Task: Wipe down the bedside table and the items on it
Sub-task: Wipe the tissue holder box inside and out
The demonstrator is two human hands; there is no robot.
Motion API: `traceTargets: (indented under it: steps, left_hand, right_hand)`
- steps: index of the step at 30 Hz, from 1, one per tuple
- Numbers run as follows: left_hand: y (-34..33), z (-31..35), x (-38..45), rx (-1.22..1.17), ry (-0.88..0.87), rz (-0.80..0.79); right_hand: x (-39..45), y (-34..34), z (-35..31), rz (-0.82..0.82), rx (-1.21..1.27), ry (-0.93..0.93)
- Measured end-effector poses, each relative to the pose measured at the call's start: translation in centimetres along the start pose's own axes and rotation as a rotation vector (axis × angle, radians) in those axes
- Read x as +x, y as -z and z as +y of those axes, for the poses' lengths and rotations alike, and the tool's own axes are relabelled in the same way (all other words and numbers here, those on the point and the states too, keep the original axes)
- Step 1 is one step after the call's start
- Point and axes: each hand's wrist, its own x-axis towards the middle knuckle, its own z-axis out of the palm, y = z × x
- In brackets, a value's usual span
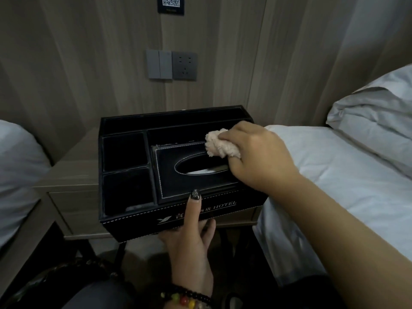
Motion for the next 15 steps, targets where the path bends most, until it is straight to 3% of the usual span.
traceTargets:
  steps: [3,6,10,15]
  left_hand:
    - [1.0,2.1,0.5,-0.053,0.081,-0.1]
    - [2.2,4.3,1.1,-0.113,0.048,-0.16]
    - [2.1,4.4,0.9,-0.065,0.051,-0.074]
    - [2.0,4.3,0.9,-0.112,0.066,-0.052]
  right_hand:
    - [0.9,0.4,0.1,-0.024,0.084,-0.062]
    - [1.1,0.8,-0.1,-0.05,0.102,-0.098]
    - [1.9,0.4,-1.4,-0.085,0.078,-0.142]
    - [2.5,-1.1,-5.8,-0.142,0.007,-0.045]
